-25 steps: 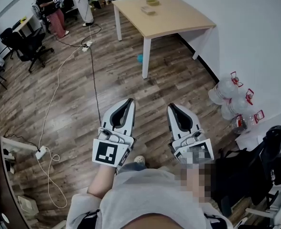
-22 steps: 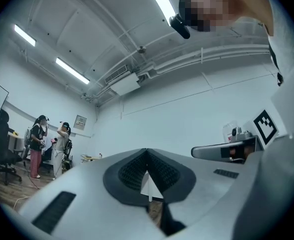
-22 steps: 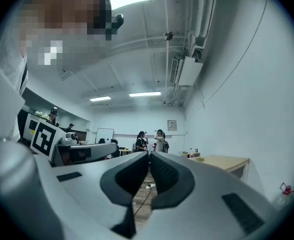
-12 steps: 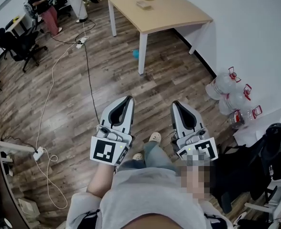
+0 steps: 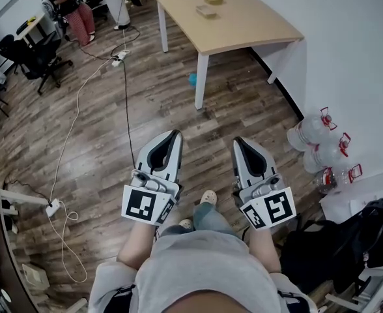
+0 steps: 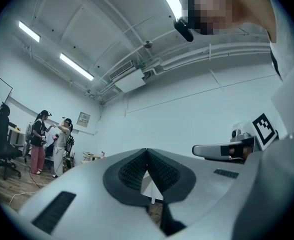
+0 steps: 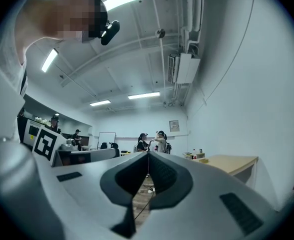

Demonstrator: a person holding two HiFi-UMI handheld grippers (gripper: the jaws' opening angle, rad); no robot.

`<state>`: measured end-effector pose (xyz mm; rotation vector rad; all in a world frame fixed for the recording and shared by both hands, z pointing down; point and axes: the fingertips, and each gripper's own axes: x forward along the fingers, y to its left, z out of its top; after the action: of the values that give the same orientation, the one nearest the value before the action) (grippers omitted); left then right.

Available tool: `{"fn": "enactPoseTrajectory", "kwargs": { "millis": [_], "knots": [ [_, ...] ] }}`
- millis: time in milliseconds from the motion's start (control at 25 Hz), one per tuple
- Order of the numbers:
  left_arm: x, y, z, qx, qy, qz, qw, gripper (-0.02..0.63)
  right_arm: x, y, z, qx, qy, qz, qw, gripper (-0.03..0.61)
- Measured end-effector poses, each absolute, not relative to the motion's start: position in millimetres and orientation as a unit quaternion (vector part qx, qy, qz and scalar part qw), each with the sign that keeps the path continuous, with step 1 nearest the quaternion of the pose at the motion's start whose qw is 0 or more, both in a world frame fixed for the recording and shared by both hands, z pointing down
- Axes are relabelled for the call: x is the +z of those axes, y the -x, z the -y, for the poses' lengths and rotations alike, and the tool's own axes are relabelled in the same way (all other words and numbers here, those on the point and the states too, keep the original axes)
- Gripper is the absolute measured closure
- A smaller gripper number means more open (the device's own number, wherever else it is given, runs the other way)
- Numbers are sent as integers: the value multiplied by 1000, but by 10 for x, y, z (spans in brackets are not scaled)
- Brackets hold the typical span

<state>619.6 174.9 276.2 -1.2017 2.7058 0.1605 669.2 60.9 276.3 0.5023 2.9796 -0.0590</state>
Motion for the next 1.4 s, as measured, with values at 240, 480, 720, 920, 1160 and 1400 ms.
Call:
{"fn": "enactPoseTrajectory", "kwargs": {
  "millis": [240,480,720,920,1160,1400],
  "knots": [
    [2695,-5779,-1254,51,408,-906,95,598,2704,-6261,-175,-8,-174,-982,69,568],
    [2653,-5436,-850,52,405,-907,101,598,2667,-5904,215,-15,-183,-980,80,568],
    [2666,-5270,-617,46,393,-913,104,598,2732,-5686,454,-27,-197,-977,80,568],
    [2683,-5154,-541,42,388,-915,101,598,2757,-5549,504,-30,-204,-976,76,568],
    [2682,-4924,-470,43,394,-913,102,598,2772,-5327,571,-31,-195,-978,72,568],
    [2676,-4568,-526,40,398,-911,99,598,2775,-5016,536,-40,-178,-981,70,568]
  ]
}}
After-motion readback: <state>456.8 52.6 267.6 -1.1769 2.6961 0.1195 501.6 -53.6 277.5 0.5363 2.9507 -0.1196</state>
